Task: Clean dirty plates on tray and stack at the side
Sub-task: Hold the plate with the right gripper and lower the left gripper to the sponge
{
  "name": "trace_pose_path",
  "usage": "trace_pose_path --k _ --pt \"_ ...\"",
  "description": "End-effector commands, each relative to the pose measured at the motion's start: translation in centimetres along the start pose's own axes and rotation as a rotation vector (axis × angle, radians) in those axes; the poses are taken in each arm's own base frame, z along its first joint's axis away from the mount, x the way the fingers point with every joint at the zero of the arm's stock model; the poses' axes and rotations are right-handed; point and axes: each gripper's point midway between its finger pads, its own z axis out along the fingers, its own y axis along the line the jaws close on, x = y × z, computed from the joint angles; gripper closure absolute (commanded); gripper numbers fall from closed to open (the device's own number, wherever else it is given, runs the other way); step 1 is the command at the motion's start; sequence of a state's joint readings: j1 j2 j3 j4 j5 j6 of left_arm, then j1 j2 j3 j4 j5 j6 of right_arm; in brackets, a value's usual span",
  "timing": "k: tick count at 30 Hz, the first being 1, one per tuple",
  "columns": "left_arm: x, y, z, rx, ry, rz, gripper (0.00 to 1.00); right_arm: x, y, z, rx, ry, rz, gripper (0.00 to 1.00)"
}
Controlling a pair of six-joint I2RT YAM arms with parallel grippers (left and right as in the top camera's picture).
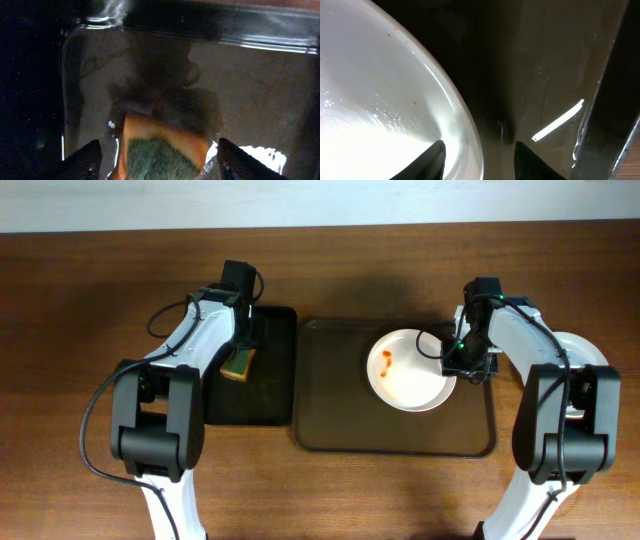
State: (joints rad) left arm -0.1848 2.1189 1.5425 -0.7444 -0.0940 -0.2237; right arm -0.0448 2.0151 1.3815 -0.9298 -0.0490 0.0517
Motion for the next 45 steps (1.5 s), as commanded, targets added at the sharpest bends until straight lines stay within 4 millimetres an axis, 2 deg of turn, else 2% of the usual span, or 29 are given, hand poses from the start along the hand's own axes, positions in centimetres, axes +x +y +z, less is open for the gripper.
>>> trace_pose_path --k 1,2,4,7,11,13,17,21,24,26,27,31,35,37,38,39,42,44,45 --pt "1.5 0.3 0.5 -0.019 0.059 0.047 0.43 0.3 0.1 0.4 0.002 0.012 -0.003 0.55" --pt "2.1 0.4 0.4 -0.023 0.085 0.052 0.57 0.3 0.1 0.4 0.002 0.012 -0.003 0.57" --pt "2.4 0.3 0.4 -0.026 0.097 0.056 0.69 0.3 0.1 0.4 0.002 0.012 -0.003 0.65" --pt "2.1 0.3 0.3 -0.023 0.085 0.054 1.00 0.3 0.1 0.4 0.002 0.012 -0.003 0.66" --pt "0.9 0.2 -2.3 -0.020 0.068 0.052 1.00 0.3 0.1 0.4 0.001 0.012 -0.003 0.57" --pt "0.9 0.4 -3.4 -0.020 0.069 0.052 0.96 0.3 0.1 0.4 0.001 0.012 -0.003 0.56" --pt "2.0 0.6 -3.6 -0.030 0.116 0.058 1.00 0.2 0.2 0.4 0.001 0.010 -0.003 0.56" --pt "1.5 0.2 -4.3 -0.005 0.110 0.055 1.00 0.3 0.2 -0.1 0.001 0.020 -0.003 0.53" --pt "1.0 -0.1 -5.8 0.009 0.117 0.055 1.00 0.0 0.3 -1.4 -0.002 0.027 -0.002 0.45" --pt "1.1 -0.1 -6.0 0.009 0.121 0.080 1.00 -0.1 0.8 -1.4 -0.028 0.027 -0.002 0.37" --pt "1.1 -0.1 -6.0 0.009 0.121 0.088 1.00 -0.1 0.8 -1.4 -0.028 0.027 -0.002 0.37" --pt "1.2 -0.1 -6.0 0.009 0.126 0.091 1.00 0.0 0.7 -1.4 -0.027 0.031 -0.002 0.37" --pt "1.4 -1.1 -6.1 0.013 0.121 0.115 1.00 0.1 0.7 -1.4 -0.026 0.035 -0.001 0.38" --pt "1.1 -1.2 -6.0 0.011 0.109 0.115 1.00 0.1 0.7 -1.4 -0.026 0.034 -0.001 0.49" --pt "1.0 -1.4 -6.0 0.019 0.103 0.115 1.00 0.1 0.7 -1.2 -0.024 0.030 -0.001 0.61" --pt "1.0 -1.6 -6.0 0.020 0.103 0.120 1.00 0.1 0.6 -0.9 -0.024 0.028 -0.001 0.67" --pt "0.9 -1.9 -6.1 0.019 0.097 0.126 1.00 0.2 0.6 -0.4 -0.024 0.022 0.006 0.73" --pt "0.9 -1.9 -6.1 0.020 0.094 0.126 1.00 0.1 0.6 -0.1 -0.024 0.015 0.006 0.89" --pt "0.9 -1.9 -6.1 0.019 0.095 0.127 1.00 0.2 0.6 0.0 -0.024 0.017 0.006 0.89"
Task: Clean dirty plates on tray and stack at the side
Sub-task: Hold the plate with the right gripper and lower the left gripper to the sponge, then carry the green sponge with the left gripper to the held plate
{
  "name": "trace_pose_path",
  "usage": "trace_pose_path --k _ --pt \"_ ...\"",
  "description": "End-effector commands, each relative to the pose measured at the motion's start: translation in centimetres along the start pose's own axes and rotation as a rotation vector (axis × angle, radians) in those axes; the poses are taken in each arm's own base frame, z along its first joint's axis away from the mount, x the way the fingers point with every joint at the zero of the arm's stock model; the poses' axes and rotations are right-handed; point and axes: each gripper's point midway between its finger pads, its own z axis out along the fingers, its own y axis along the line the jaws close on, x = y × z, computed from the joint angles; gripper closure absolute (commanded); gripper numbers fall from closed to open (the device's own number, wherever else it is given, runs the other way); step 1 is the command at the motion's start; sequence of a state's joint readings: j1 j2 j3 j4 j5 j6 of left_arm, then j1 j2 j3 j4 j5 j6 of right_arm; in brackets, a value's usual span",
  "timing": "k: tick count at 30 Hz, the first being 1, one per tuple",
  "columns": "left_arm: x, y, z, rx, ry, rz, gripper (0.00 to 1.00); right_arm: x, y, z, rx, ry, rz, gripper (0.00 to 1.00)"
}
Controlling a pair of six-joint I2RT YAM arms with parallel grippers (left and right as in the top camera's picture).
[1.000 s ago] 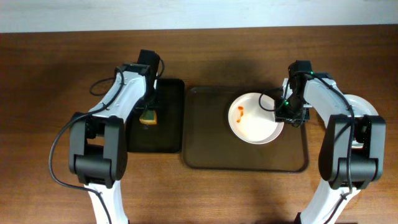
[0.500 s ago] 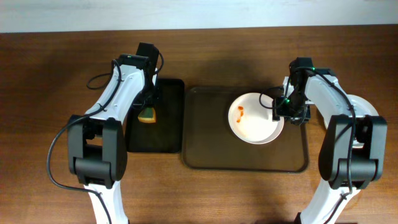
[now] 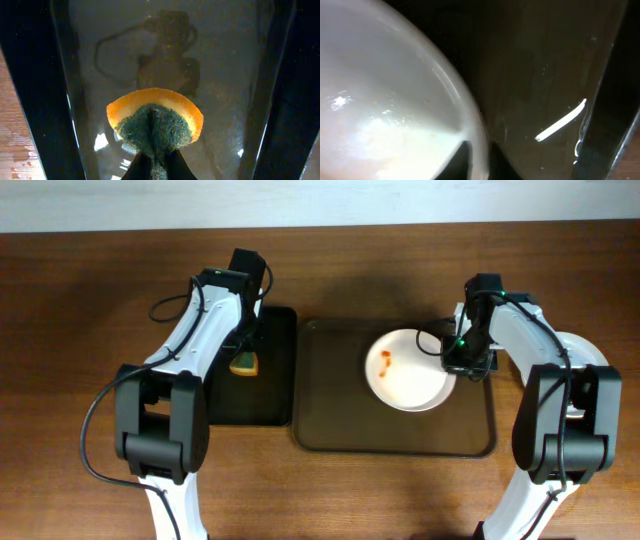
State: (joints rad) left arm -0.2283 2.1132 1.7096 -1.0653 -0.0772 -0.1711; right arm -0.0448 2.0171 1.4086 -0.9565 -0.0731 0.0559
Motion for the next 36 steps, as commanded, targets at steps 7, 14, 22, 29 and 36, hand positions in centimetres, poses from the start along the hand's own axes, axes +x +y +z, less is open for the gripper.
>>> trace_pose_path --k 7,14,22,29,36 --pt "-0.9 -0.4 -1.9 0.020 -0.052 0.020 1.00 0.4 0.1 0.9 -0.001 0.010 0.006 0.87" --pt "-2.4 1.3 -2.3 -0.084 -0.119 0.012 1.00 0.5 1.1 1.1 -0.057 0.010 0.011 0.96" --pt "-4.5 -3.9 -3.2 0.046 -0.222 0.071 1.00 0.5 1.1 1.1 -0.058 0.010 0.011 0.96" --pt "-6.7 -18.0 -8.5 0.578 -0.421 0.270 1.00 0.5 1.1 1.1 -0.058 0.010 0.011 0.96" --pt "-5.7 -25.0 -13.7 0.667 -0.498 0.357 1.00 0.6 1.1 1.1 -0.058 0.010 0.011 0.96"
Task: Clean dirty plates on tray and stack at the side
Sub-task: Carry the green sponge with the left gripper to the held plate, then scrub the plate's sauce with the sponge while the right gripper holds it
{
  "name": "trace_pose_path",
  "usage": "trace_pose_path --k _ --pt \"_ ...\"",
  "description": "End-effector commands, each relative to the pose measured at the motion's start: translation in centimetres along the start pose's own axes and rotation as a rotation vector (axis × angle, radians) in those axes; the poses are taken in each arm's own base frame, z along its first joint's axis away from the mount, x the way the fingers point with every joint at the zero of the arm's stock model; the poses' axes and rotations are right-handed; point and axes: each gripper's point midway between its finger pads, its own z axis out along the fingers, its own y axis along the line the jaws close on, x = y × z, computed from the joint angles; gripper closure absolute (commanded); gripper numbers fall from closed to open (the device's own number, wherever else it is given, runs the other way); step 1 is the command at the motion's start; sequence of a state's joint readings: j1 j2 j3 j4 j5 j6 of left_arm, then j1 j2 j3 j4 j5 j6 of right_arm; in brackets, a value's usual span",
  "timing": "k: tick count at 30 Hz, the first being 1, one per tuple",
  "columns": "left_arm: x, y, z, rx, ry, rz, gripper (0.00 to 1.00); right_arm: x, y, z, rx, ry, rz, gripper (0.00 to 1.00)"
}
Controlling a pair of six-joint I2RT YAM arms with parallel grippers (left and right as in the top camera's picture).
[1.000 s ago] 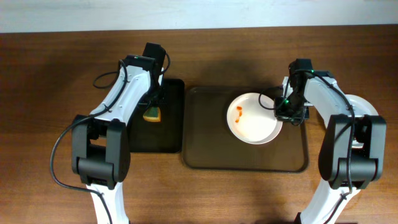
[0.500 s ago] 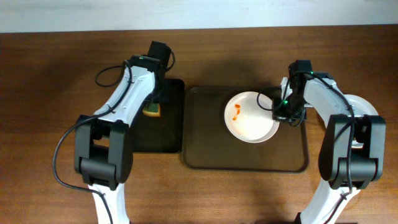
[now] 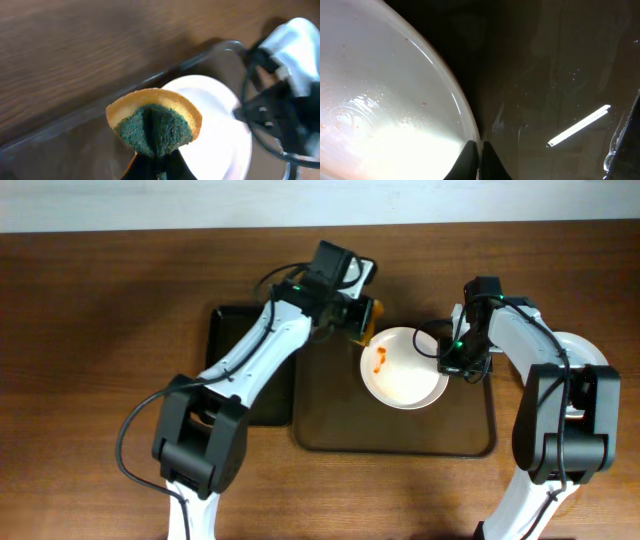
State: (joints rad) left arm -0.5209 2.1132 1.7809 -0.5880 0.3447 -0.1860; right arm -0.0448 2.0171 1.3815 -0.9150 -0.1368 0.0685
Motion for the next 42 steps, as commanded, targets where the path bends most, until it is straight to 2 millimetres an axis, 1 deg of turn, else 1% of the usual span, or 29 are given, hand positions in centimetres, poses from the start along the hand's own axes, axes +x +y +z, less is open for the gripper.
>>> trace_pose_path --k 1,2,4,7,8,13,15,19,21,22,23,24,25,27,29,31,33,34,38,40,42 --pt "-3.9 -4.5 -2.8 0.070 -0.106 0.085 1.00 0.6 0.0 0.5 0.006 0.021 0.001 0.96" --pt "-4.0 -5.1 -2.4 0.034 -0.124 0.139 1.00 0.6 0.0 0.5 0.006 0.021 0.001 0.96" --pt "-3.5 -4.9 -1.2 -0.072 -0.118 0.177 1.00 0.6 0.0 0.5 0.007 0.021 0.001 0.96" --pt "-1.1 -6.0 1.9 -0.087 -0.056 0.215 1.00 0.6 0.0 0.5 0.007 0.021 0.001 0.96" --pt "-0.2 -5.9 3.2 -0.086 -0.028 0.217 1.00 0.6 0.0 0.5 0.007 0.021 0.001 0.96" --pt "2.3 -4.2 6.6 -0.105 0.049 0.201 1.00 0.6 0.0 0.5 0.007 0.021 0.001 0.96" --pt "3.3 -2.9 7.8 -0.144 0.075 0.196 1.00 0.6 0.0 0.5 0.007 0.021 0.001 0.96" --pt "3.8 -1.7 8.4 -0.193 0.090 0.198 1.00 0.6 0.0 0.5 0.007 0.021 0.001 0.96" --pt "4.9 -1.1 8.6 -0.212 0.128 0.192 1.00 0.6 0.0 0.5 0.007 0.021 0.001 0.96" --pt "5.7 -0.9 8.9 -0.218 0.157 0.189 1.00 0.6 0.0 0.5 0.007 0.021 0.001 0.96" --pt "6.6 -0.5 9.3 -0.225 0.188 0.184 0.97 0.6 0.0 0.5 0.007 0.021 0.001 0.96" --pt "7.1 -0.2 9.6 -0.230 0.201 0.182 0.92 0.6 0.0 0.5 0.007 0.021 0.001 0.96" --pt "7.3 -0.1 9.8 -0.231 0.206 0.182 0.90 0.6 0.0 0.5 0.007 0.021 0.001 0.96" --pt "7.1 0.3 9.8 -0.247 0.195 0.183 0.90 0.6 0.0 0.5 0.007 0.021 0.001 0.96" --pt "6.9 1.1 9.7 -0.297 0.187 0.189 0.90 0.6 0.0 0.5 0.007 0.022 0.001 0.96" --pt "7.9 1.4 9.9 -0.300 0.211 0.186 0.90 0.7 0.0 0.5 0.007 0.024 0.001 0.96" --pt "8.8 1.2 10.1 -0.271 0.236 0.180 0.93 0.7 0.0 0.5 0.007 0.024 0.001 0.96" --pt "9.5 0.4 10.2 -0.222 0.262 0.170 0.94 0.7 0.0 0.5 0.008 0.024 0.001 0.96" --pt "11.2 -2.5 10.1 -0.041 0.334 0.130 0.93 0.7 0.0 0.5 0.008 0.024 0.000 0.96" --pt "11.7 -4.1 9.9 0.064 0.358 0.104 0.93 0.7 0.0 0.5 0.008 0.024 -0.003 0.96" --pt "11.7 -5.5 9.5 0.176 0.369 0.074 0.94 0.7 0.0 0.5 0.008 0.024 -0.003 0.96"
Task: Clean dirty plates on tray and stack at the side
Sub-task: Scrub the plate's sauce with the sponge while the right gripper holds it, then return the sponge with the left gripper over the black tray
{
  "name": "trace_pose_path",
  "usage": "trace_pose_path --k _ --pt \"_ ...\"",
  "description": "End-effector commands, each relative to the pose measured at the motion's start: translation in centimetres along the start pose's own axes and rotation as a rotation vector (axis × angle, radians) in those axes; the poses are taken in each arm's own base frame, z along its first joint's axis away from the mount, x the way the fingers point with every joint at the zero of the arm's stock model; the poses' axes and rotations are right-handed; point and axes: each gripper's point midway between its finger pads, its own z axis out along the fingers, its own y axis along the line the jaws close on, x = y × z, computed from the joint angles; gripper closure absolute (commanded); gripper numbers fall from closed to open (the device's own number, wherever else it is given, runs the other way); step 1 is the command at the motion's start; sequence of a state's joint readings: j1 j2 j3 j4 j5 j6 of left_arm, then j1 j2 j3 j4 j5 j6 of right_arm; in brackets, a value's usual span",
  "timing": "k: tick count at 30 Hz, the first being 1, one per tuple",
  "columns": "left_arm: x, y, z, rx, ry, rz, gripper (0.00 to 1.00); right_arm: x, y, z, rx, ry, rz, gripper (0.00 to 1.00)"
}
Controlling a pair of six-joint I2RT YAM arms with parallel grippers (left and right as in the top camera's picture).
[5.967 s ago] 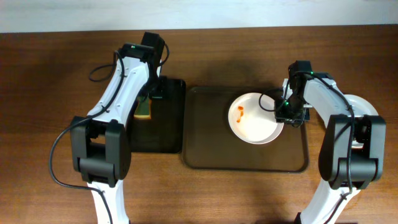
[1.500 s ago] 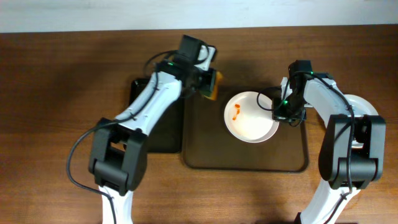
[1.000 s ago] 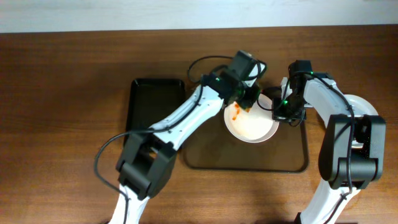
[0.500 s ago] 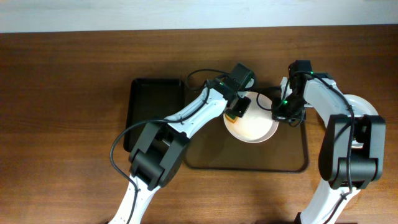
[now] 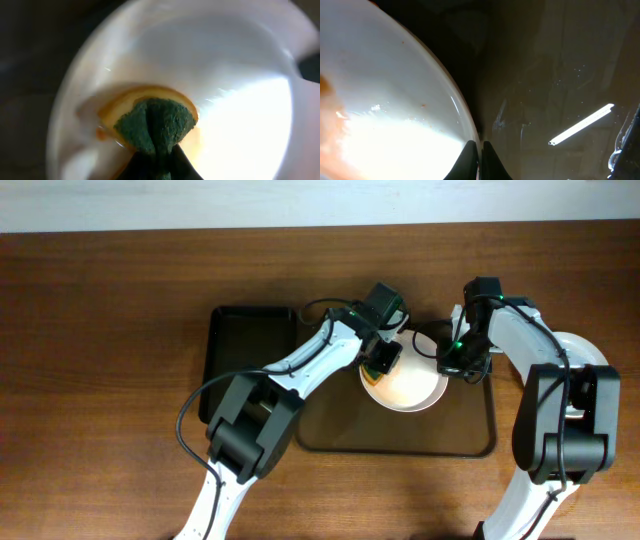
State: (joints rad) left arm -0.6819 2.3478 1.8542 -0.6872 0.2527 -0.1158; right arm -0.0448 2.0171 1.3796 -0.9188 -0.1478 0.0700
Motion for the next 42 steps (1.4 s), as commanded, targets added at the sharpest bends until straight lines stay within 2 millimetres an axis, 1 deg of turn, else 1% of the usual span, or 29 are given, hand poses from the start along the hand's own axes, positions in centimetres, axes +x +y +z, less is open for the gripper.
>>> trace_pose_path --k 1,4,6,7,8,10,11,12,13,14,15,17,18,19,20,21,23,26,28,32,33,35,36,37,38,39,40,41,42 --pt "1.8 -4.4 -0.3 0.342 0.072 -0.029 0.95 0.5 -0.2 0.5 0.019 0.018 -0.005 0.96" --pt "0.5 -5.4 -3.3 0.602 0.043 -0.075 1.00 0.5 -0.2 0.5 0.019 0.018 -0.005 0.96" --pt "-1.3 -4.1 -5.5 0.675 -0.011 -0.096 1.00 0.5 -0.2 0.5 0.018 0.018 -0.005 0.96" --pt "-3.7 -2.2 -8.1 0.714 -0.076 -0.135 1.00 0.5 -0.2 0.5 0.019 0.018 -0.005 0.96" --pt "-4.7 -1.1 -9.3 0.721 -0.105 -0.155 1.00 0.5 -0.2 0.5 0.019 0.018 -0.005 0.96" --pt "-6.2 1.4 -11.5 0.702 -0.157 -0.185 1.00 0.5 -0.2 0.5 0.019 0.018 -0.005 0.96" --pt "-6.7 3.4 -12.8 0.675 -0.177 -0.217 1.00 0.5 -0.2 0.5 0.019 0.018 -0.005 0.95" --pt "-6.7 5.0 -13.3 0.637 -0.182 -0.250 1.00 0.5 -0.2 0.5 0.019 0.018 -0.005 0.95" --pt "-6.3 7.6 -13.5 0.548 -0.172 -0.310 1.00 0.5 -0.2 0.5 0.018 0.018 -0.005 0.95" --pt "-3.9 13.5 -13.6 0.325 -0.113 -0.442 1.00 0.5 -0.2 0.5 0.018 0.018 -0.005 0.94" --pt "-1.7 16.6 -13.7 0.200 -0.063 -0.511 1.00 0.5 -0.2 0.5 0.018 0.018 -0.005 0.95" --pt "1.9 20.6 -14.1 0.018 0.029 -0.597 1.00 0.5 -0.2 0.5 0.018 0.018 -0.005 0.94" --pt "5.1 23.5 -14.9 -0.133 0.113 -0.647 1.00 0.5 -0.2 0.5 0.018 0.017 -0.005 0.94" --pt "7.7 25.7 -16.0 -0.262 0.181 -0.675 1.00 0.5 -0.2 0.5 0.018 0.017 -0.005 0.90" --pt "9.4 27.2 -16.9 -0.345 0.227 -0.691 1.00 0.5 -0.2 0.5 0.018 0.017 -0.005 0.87" --pt "10.3 27.8 -17.1 -0.372 0.250 -0.703 1.00 0.5 -0.2 0.5 0.018 0.018 -0.005 0.87" --pt "11.4 27.9 -16.6 -0.366 0.277 -0.717 1.00 0.5 -0.2 0.5 0.018 0.018 -0.005 0.87" --pt "13.0 27.4 -14.3 -0.356 0.323 -0.711 1.00 0.5 -0.2 0.5 0.018 0.018 -0.005 0.87" --pt "12.9 27.1 -13.9 -0.354 0.325 -0.701 1.00 0.5 -0.2 0.5 0.018 0.017 -0.005 0.87" --pt "10.7 26.8 -16.3 -0.369 0.242 -0.679 1.00 0.5 -0.2 0.5 0.018 0.018 -0.005 0.87" --pt "10.7 26.7 -16.5 -0.370 0.238 -0.678 0.96 0.5 -0.2 0.5 0.018 0.018 -0.005 0.87" --pt "11.0 26.6 -16.4 -0.367 0.250 -0.681 0.65 0.5 -0.2 0.5 0.018 0.018 -0.005 0.87" --pt "11.6 26.3 -16.2 -0.362 0.275 -0.686 0.33 0.5 -0.2 0.5 0.018 0.018 -0.005 0.81" --pt "12.0 26.0 -16.2 -0.350 0.295 -0.692 0.09 0.5 -0.2 0.5 0.018 0.019 -0.004 0.72" --pt "12.1 25.5 -16.1 -0.329 0.303 -0.697 0.00 0.5 -0.2 0.5 0.018 0.019 -0.004 0.68" --pt "11.9 25.0 -15.9 -0.295 0.300 -0.704 0.00 0.5 -0.2 0.5 0.018 0.018 -0.005 0.67" --pt "11.8 24.7 -15.8 -0.274 0.295 -0.706 0.00 0.5 -0.2 0.5 0.018 0.018 -0.005 0.74" --pt "11.8 24.7 -15.8 -0.275 0.295 -0.707 0.00 0.5 -0.2 0.5 0.017 0.018 -0.005 0.86" --pt "11.8 24.7 -15.8 -0.275 0.295 -0.707 0.00 0.5 -0.2 0.5 0.018 0.018 -0.005 0.89"
